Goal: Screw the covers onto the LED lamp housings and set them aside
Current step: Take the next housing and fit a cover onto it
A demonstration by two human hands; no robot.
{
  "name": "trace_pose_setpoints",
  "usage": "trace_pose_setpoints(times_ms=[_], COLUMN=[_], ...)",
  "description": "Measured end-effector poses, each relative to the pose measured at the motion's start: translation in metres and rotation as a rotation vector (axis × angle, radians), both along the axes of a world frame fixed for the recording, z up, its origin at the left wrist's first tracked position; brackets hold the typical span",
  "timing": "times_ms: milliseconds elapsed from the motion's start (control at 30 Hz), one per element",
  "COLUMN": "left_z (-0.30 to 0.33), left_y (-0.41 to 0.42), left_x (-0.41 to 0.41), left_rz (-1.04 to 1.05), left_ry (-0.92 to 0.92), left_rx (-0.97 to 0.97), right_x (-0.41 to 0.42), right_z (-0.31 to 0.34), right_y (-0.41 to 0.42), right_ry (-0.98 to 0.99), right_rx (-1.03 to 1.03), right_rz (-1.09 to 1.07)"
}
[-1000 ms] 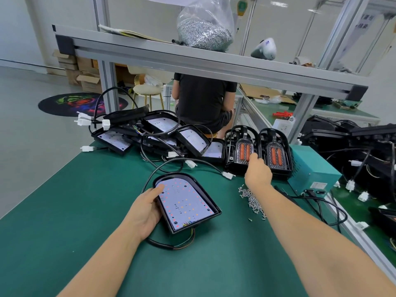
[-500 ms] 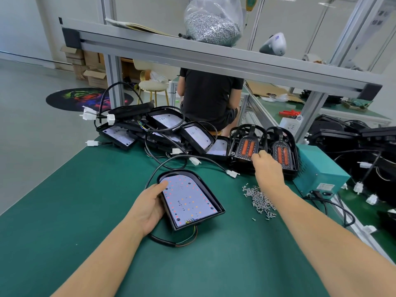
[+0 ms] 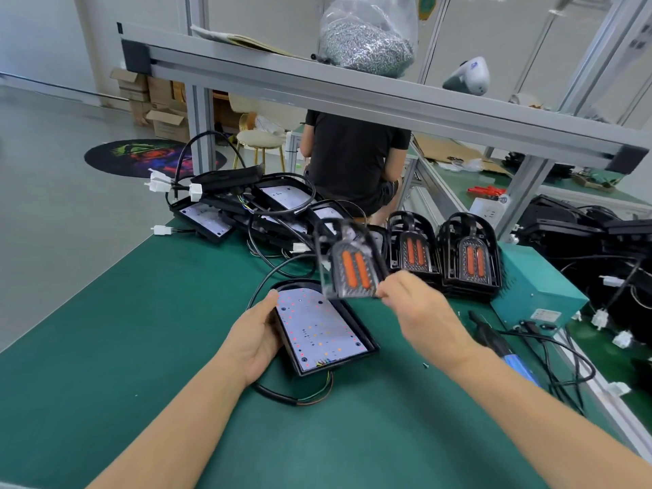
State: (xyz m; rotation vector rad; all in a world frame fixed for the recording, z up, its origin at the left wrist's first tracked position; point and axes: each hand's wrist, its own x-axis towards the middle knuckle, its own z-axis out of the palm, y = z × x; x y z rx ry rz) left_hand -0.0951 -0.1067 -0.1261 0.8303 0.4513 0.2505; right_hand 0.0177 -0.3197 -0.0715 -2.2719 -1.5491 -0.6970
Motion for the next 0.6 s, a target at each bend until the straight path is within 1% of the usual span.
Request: trace_pose_setpoints(times_ms=[100,200,433,600], left_z=[0.001,0.001,-0.001,-0.002], left_y=[0.000,0.000,0.001,0.002], left_x=[0.000,0.001,0.001,0.000], left_rz=[0.005,-0.012,-0.023,-0.018], left_ry=[-0.009,-0.030,-0.039,-0.034], left_rx=[-0.031,-0.056,-0.068,-0.062], right_x=[-0.025,-0.037,-0.039,-0.032], right_z=[-0.011,-0.019,-0.016,-0.009], right_y=[-0.002,-0.006,-0.009,-0.007], right_ry=[0.049,0.050,0.091,0.113], right_rx=[-0.103,-0.178,-0.243,-0.328], right_rz=[0.100,0.170,0.195,0.227])
